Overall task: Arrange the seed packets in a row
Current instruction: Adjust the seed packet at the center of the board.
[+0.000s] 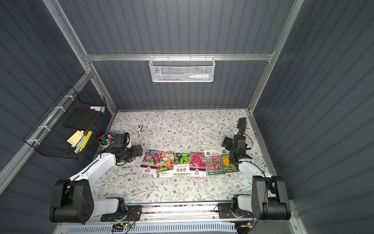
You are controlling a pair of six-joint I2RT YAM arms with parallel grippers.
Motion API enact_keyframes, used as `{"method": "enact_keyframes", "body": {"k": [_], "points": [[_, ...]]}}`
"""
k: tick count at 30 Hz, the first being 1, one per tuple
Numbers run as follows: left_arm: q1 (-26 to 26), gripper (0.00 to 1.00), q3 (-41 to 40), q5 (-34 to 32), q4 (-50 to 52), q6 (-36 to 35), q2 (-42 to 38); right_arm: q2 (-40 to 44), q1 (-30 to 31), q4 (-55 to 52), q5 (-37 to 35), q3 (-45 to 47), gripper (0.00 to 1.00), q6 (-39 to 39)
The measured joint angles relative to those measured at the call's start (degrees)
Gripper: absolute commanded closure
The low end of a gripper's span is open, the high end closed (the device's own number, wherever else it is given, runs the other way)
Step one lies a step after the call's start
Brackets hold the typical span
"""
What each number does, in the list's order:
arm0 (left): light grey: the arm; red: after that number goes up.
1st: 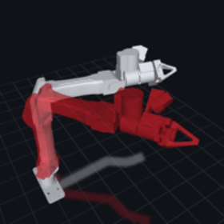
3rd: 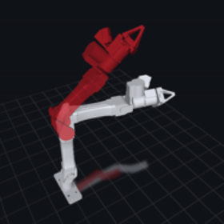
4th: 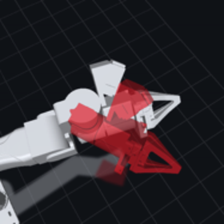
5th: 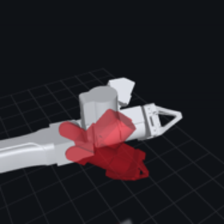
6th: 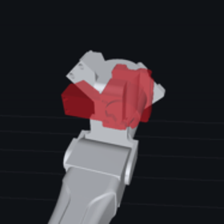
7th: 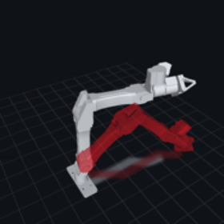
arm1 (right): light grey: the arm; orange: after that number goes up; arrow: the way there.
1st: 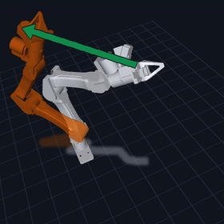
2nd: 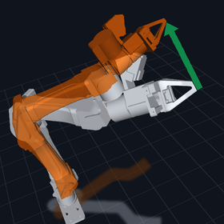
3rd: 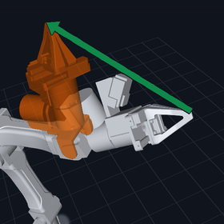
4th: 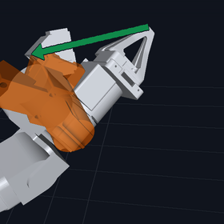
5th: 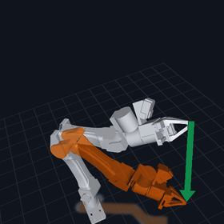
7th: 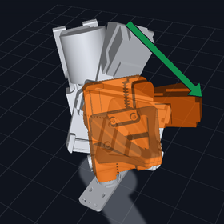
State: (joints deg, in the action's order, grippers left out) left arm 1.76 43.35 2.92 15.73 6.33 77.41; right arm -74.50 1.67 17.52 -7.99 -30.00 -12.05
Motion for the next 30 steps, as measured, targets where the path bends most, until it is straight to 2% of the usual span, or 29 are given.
{"method": "enact_keyframes", "body": {"k": [9, 17, 23, 30], "points": [[0.00, 0.01, 0.02, 2.14, -21.75, -7.41, 15.78, 0.00, 0.00, -0.07, -0.04, 0.00, 0.01, 0.11], [-0.76, 0.01, -2.32, 0.85, -31.56, -8.50, 20.52, -0.37, 0.00, -0.09, -0.22, 0.00, 0.01, 0.33], [-0.76, 0.00, -2.58, -2.10, -29.03, -8.46, 19.65, -1.25, 0.00, -0.15, -0.22, 0.00, 0.01, 0.31], [-1.84, 0.00, -0.11, -2.47, -20.94, -7.15, 18.71, -1.44, 0.00, -0.09, -0.17, 0.00, 0.01, 0.28]]}}
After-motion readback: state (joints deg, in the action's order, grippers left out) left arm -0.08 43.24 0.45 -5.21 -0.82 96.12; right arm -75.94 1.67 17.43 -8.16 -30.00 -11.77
